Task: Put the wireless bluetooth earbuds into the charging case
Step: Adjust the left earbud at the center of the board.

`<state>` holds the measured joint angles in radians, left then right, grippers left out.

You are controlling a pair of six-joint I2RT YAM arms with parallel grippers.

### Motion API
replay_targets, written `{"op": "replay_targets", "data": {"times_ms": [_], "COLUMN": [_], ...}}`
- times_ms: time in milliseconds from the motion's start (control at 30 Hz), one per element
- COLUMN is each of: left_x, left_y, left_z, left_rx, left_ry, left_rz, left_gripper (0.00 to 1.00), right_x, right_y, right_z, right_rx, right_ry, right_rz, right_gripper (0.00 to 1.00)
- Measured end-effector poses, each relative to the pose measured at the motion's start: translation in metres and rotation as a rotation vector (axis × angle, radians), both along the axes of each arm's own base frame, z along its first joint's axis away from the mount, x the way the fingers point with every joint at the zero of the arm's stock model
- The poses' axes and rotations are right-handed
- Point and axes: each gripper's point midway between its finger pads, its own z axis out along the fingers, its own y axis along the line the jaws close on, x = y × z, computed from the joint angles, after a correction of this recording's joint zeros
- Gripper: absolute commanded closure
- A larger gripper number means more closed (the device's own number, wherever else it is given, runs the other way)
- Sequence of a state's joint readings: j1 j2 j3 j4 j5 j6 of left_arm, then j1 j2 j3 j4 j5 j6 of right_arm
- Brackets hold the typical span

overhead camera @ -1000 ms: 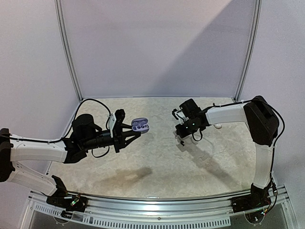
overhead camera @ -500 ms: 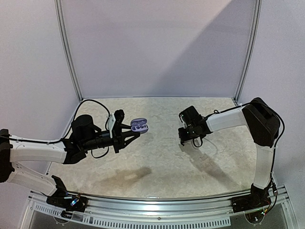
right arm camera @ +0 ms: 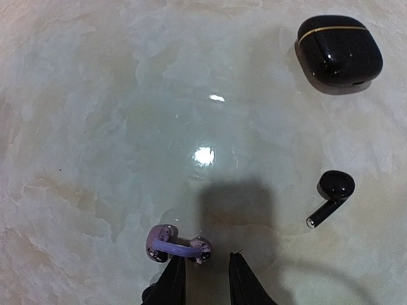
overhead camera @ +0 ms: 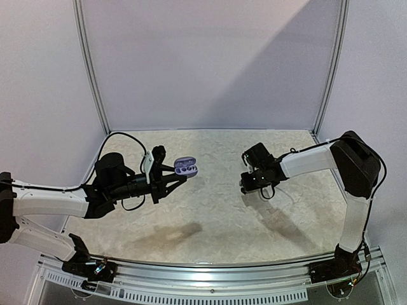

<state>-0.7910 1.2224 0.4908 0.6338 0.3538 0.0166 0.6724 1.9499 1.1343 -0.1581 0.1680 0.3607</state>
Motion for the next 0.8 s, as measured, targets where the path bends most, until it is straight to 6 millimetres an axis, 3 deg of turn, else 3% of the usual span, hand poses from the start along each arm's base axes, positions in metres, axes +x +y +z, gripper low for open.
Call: {"op": "replay_targets", "data": {"times_ms": [367, 800], "left_x": [0.0, 0.0], "left_y": [0.0, 0.001], "left_z": [0.0, -0.001], "left_rx": [0.002, 0.005], "left_ry": [-0.003, -0.009], "left_rz": [0.0, 0.003], "left_gripper": [1.0, 1.0], "right_x": [-0.011, -0.016], "right_y": [0.001, 0.003], "right_z": [-0.003, 0.015], "right_rx": [0.009, -0.04], "right_ry": [0.031, 0.037], "right_rz": [0.041, 0.189], "right_gripper": [0.71, 0.61]}}
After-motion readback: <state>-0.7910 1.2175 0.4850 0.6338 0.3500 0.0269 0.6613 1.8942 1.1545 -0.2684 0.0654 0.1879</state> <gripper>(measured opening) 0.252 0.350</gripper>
